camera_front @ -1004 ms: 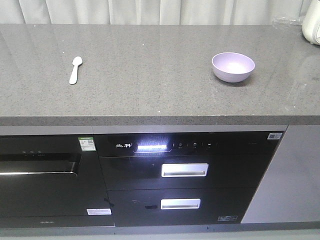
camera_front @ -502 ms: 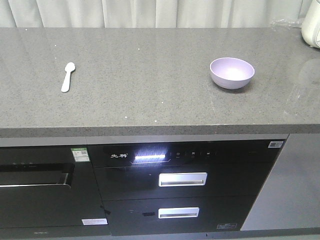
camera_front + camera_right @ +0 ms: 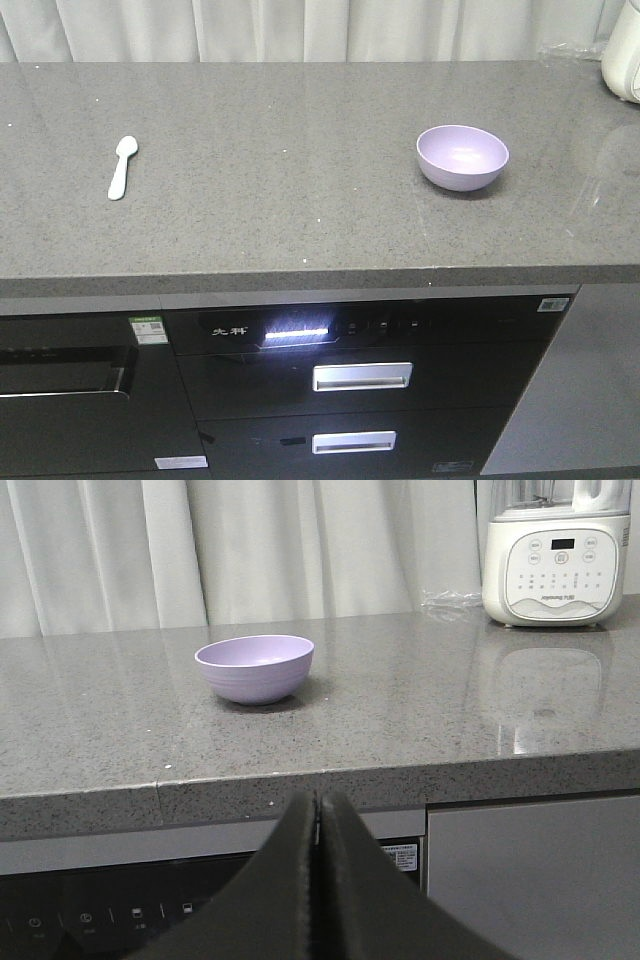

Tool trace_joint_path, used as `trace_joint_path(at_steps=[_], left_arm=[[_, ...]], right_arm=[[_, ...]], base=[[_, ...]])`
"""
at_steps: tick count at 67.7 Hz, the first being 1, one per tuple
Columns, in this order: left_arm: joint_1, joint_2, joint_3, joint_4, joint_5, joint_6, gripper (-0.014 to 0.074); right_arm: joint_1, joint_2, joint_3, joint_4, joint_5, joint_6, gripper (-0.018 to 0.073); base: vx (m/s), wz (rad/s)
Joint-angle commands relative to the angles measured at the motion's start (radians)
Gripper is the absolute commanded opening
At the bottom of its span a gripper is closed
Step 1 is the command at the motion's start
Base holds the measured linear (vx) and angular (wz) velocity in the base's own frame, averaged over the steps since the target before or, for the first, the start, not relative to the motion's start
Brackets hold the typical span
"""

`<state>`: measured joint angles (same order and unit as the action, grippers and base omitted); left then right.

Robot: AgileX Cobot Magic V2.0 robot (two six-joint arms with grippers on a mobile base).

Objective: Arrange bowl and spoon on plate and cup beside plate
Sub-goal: 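Approach the counter edge until the spoon and bowl are within reach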

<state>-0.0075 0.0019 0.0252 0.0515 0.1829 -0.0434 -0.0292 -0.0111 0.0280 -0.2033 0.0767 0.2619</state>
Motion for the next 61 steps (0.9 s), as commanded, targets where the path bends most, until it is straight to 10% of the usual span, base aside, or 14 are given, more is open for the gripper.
trace_joint_path(at_steps=[1,61], left_arm=[[0.001,0.016,-0.007,-0.003,-0.072,-0.012,-0.0006],[0.001,0.016,-0.007,-0.003,-0.072,-0.012,-0.0006]], right_arm=[[-0.007,-0.01,0.004,-0.011,-0.077,-0.003,-0.0003],[-0.007,-0.01,0.004,-0.011,-0.077,-0.003,-0.0003]], base=[[0.07,-0.03],[0.09,0.0]])
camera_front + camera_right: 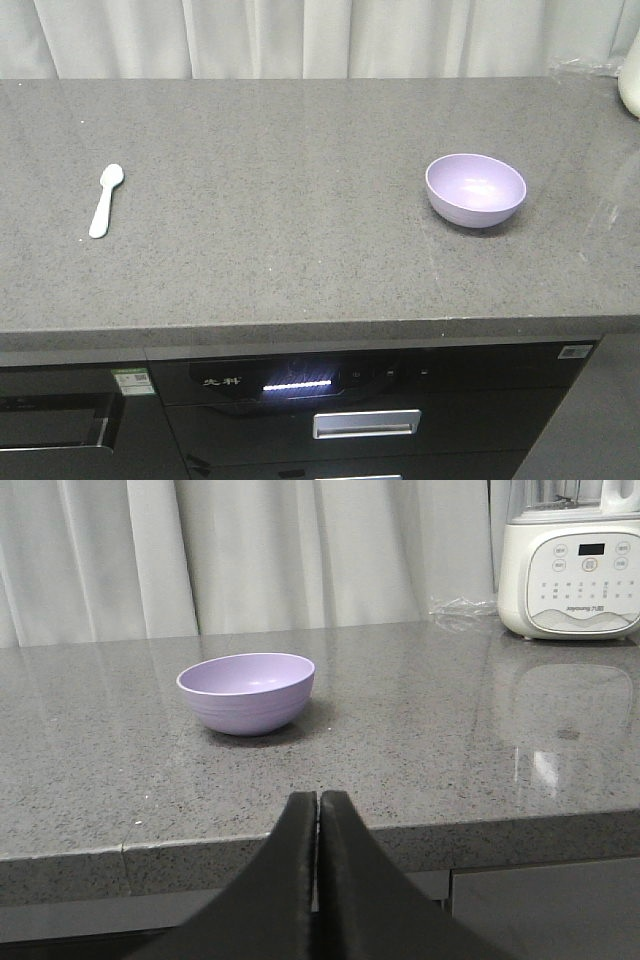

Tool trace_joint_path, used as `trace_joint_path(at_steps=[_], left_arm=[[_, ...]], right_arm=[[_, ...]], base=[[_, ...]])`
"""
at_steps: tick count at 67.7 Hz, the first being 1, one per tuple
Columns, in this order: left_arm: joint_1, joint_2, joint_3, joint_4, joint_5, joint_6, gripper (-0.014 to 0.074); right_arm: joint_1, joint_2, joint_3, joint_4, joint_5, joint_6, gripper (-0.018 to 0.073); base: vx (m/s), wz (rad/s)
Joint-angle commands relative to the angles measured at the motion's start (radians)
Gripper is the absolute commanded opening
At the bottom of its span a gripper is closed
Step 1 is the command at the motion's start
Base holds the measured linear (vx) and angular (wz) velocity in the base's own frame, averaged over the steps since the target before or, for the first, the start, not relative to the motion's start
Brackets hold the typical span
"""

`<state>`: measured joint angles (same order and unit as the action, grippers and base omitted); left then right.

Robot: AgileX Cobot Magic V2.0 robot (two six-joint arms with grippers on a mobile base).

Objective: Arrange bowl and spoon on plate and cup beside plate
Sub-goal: 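Approach the counter edge until the spoon and bowl are within reach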

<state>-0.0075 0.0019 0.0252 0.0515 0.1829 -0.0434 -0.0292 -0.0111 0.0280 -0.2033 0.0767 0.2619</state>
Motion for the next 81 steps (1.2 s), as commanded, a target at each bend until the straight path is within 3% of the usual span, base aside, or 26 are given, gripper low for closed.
trace_joint_path(at_steps=[1,81], left_arm=[[0.001,0.016,-0.007,-0.003,-0.072,-0.012,-0.0006],[0.001,0.016,-0.007,-0.003,-0.072,-0.012,-0.0006]], right_arm=[[-0.007,-0.01,0.004,-0.011,-0.077,-0.003,-0.0003],[-0.007,-0.01,0.004,-0.011,-0.077,-0.003,-0.0003]], base=[[0.08,-0.02],[0.07,0.0]])
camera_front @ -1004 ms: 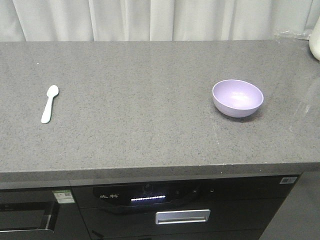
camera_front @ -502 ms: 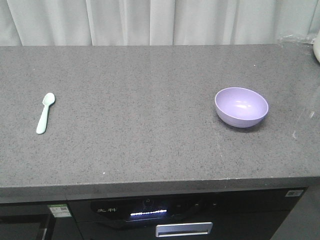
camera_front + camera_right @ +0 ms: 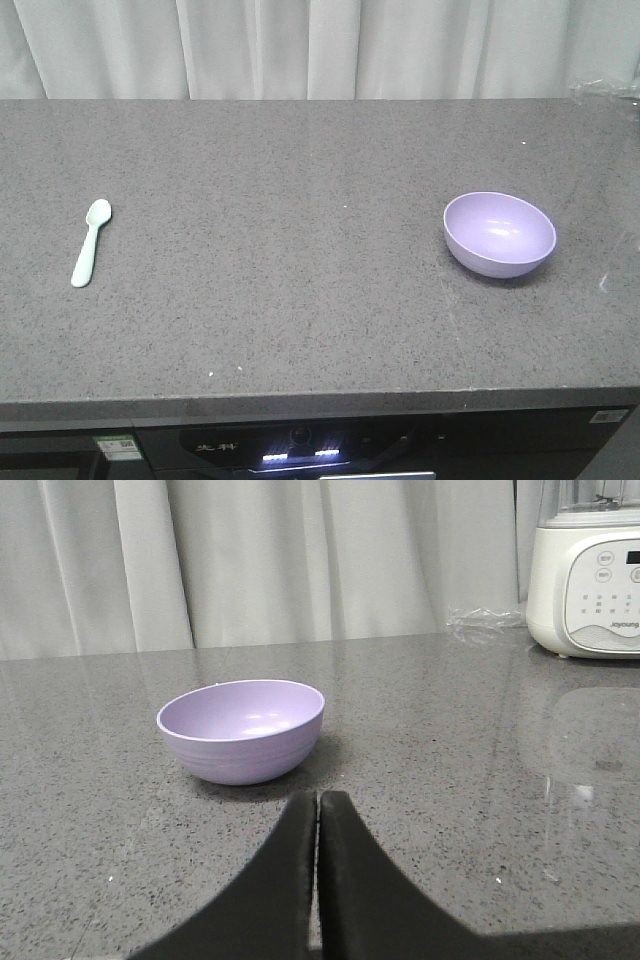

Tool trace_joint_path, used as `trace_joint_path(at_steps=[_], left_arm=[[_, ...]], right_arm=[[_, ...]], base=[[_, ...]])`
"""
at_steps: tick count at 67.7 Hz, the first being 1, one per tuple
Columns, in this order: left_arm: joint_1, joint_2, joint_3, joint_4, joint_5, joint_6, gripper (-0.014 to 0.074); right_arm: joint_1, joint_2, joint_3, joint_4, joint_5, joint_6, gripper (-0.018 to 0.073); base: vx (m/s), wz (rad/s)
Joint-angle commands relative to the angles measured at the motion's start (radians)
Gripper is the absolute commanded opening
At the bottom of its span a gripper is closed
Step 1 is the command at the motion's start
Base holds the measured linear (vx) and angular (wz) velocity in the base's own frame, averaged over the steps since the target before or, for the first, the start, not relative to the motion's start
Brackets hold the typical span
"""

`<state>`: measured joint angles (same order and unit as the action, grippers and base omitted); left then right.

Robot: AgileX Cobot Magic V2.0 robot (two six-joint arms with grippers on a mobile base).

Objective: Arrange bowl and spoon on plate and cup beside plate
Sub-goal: 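Approach the counter edge until the spoon and bowl are within reach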

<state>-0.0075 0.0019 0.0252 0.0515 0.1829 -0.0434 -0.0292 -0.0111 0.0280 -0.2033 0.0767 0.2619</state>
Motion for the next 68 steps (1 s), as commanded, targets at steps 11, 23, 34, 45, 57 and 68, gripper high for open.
trace_joint_path(at_steps=[11,23,34,45,57,68], left_arm=[[0.001,0.016,-0.007,-0.003,-0.072,-0.012,-0.0006],[0.001,0.016,-0.007,-0.003,-0.072,-0.012,-0.0006],[0.001,0.016,-0.007,-0.003,-0.072,-0.012,-0.0006],[0.001,0.016,-0.007,-0.003,-0.072,-0.012,-0.0006],[0.001,0.016,-0.007,-0.003,-0.072,-0.012,-0.0006],[0.001,0.016,-0.007,-0.003,-0.072,-0.012,-0.0006]], right_arm=[[-0.007,-0.01,0.004,-0.011,-0.077,-0.003,-0.0003],[-0.007,-0.01,0.004,-0.011,-0.077,-0.003,-0.0003],[-0.007,-0.01,0.004,-0.011,-0.077,-0.003,-0.0003],[-0.007,-0.01,0.004,-0.011,-0.077,-0.003,-0.0003],[-0.007,-0.01,0.004,-0.011,-0.077,-0.003,-0.0003],[-0.007,-0.01,0.004,-0.011,-0.077,-0.003,-0.0003]], base=[[0.06,0.0],[0.06,0.01],[0.05,0.01],[0.05,0.01],[0.04,0.01],[0.03,0.0]])
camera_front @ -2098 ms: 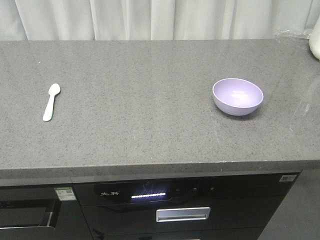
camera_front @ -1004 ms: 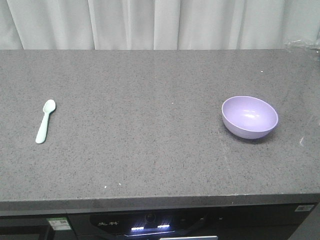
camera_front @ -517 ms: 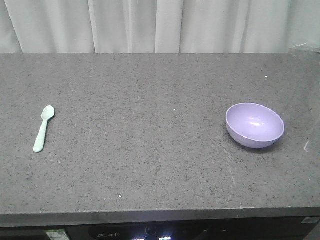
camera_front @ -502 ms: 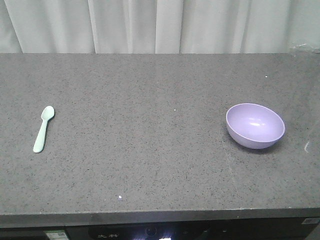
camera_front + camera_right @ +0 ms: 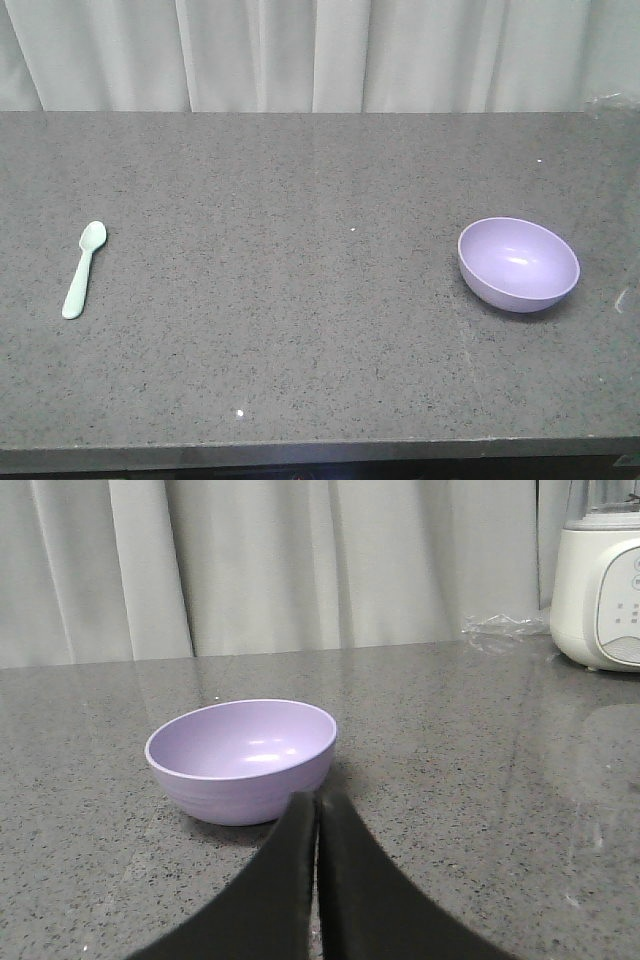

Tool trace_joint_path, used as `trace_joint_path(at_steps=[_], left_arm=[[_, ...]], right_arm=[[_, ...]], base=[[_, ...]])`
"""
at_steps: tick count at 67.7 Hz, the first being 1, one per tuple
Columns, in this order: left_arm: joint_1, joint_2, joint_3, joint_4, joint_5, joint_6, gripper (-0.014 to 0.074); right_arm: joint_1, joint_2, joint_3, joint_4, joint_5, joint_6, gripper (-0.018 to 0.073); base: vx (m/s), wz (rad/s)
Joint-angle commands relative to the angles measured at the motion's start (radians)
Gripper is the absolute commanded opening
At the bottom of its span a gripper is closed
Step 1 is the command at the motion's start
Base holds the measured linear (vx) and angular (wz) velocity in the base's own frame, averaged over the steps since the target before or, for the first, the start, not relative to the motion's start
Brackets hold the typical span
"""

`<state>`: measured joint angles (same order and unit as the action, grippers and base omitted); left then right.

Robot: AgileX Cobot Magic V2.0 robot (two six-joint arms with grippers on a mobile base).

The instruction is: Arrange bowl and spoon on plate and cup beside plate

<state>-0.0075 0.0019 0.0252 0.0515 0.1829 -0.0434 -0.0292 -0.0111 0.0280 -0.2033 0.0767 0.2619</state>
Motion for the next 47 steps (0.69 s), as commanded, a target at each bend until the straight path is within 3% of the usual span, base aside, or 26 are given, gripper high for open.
trace_joint_path(at_steps=[1,47], left_arm=[[0.001,0.016,-0.007,-0.003,-0.072,-0.012,-0.0006],[0.001,0.016,-0.007,-0.003,-0.072,-0.012,-0.0006]], right_arm=[[-0.007,-0.01,0.004,-0.011,-0.077,-0.003,-0.0003],[-0.007,-0.01,0.004,-0.011,-0.077,-0.003,-0.0003]], base=[[0.03,0.0],[0.02,0.0]])
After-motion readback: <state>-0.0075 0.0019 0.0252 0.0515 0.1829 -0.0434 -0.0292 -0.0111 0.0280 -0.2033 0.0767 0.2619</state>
